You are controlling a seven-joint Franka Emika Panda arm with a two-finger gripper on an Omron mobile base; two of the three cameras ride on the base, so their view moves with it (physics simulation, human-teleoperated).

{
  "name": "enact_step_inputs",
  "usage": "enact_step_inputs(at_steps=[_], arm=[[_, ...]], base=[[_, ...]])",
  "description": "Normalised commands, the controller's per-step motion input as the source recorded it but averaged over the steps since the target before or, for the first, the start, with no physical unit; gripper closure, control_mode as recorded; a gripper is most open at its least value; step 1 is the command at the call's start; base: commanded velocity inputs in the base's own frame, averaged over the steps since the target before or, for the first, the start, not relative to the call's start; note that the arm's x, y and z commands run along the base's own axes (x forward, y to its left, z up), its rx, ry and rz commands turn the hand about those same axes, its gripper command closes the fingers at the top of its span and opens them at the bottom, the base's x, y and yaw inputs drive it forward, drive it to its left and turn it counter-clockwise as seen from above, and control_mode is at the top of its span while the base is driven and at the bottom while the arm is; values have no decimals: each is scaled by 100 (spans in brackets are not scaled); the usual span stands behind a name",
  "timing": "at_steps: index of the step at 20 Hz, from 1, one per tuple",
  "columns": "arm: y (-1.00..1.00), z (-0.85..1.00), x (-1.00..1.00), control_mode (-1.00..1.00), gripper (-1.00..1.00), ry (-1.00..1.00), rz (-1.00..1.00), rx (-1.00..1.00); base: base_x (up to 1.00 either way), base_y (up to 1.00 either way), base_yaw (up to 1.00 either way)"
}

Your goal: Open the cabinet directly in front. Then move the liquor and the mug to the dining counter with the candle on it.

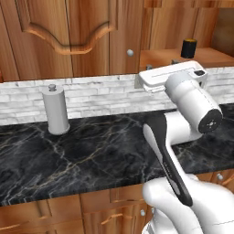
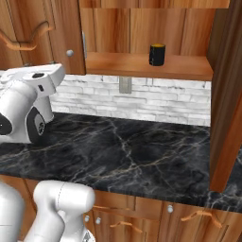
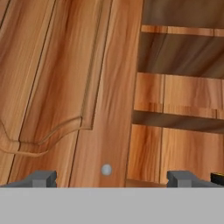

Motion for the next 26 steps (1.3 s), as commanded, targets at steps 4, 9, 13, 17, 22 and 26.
enact_step_inputs(at_steps=[4, 9, 13, 17, 22, 26], arm=[[1, 0, 32, -100, -100, 0, 0, 0], [11, 0, 40, -100, -100, 0, 0, 0], [5, -2, 38, -100, -100, 0, 0, 0], [0, -8, 35, -100, -100, 0, 0, 0], [1, -13, 34, -100, -100, 0, 0, 0], [0, -4, 39, -100, -100, 0, 0, 0]], base=[[0, 0, 0], [0, 0, 0], [0, 0, 0], [0, 0, 0], [0, 0, 0], [0, 0, 0]])
